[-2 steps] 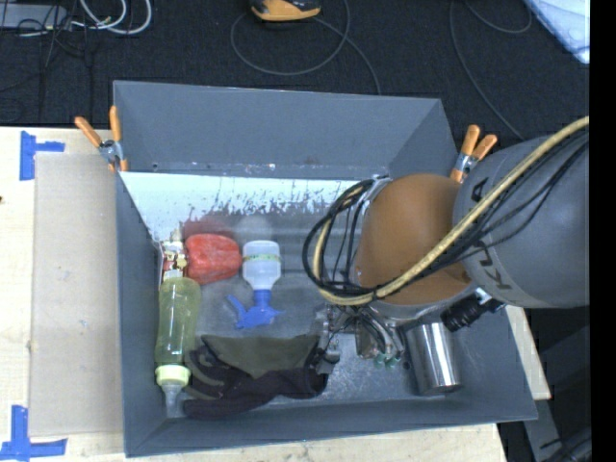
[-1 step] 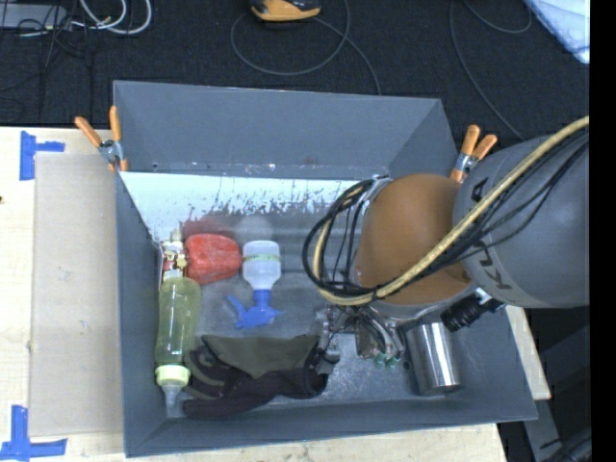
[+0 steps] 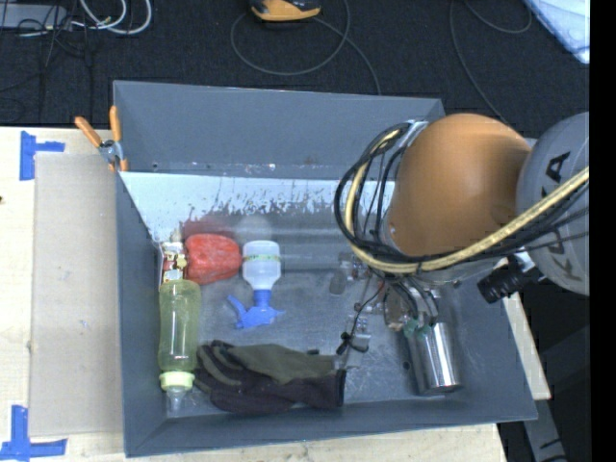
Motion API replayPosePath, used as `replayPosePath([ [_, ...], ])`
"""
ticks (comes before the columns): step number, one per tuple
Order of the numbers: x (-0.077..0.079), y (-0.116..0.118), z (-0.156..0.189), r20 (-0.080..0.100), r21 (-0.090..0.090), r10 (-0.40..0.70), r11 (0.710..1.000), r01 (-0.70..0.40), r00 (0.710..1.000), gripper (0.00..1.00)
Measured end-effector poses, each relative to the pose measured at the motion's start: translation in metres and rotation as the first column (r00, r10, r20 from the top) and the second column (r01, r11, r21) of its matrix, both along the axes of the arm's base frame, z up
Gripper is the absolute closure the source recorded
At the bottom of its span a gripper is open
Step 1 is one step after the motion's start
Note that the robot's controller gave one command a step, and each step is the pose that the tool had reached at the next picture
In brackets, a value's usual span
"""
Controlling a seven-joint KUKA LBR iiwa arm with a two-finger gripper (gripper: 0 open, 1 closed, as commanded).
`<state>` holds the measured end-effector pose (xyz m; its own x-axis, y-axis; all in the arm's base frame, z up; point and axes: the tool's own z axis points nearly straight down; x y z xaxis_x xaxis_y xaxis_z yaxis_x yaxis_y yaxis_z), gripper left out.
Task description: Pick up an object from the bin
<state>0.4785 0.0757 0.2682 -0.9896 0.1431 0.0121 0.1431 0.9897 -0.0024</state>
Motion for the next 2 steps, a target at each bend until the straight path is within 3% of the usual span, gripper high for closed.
replayPosePath([
  [1,0.000,0.000,0.032,0.009,0.001,-0.010,1.000,0.010,1.000,0.00],
  [2,-0.001,0.023,-0.017,0.005,0.001,0.069,0.998,-0.069,0.998,0.00],
])
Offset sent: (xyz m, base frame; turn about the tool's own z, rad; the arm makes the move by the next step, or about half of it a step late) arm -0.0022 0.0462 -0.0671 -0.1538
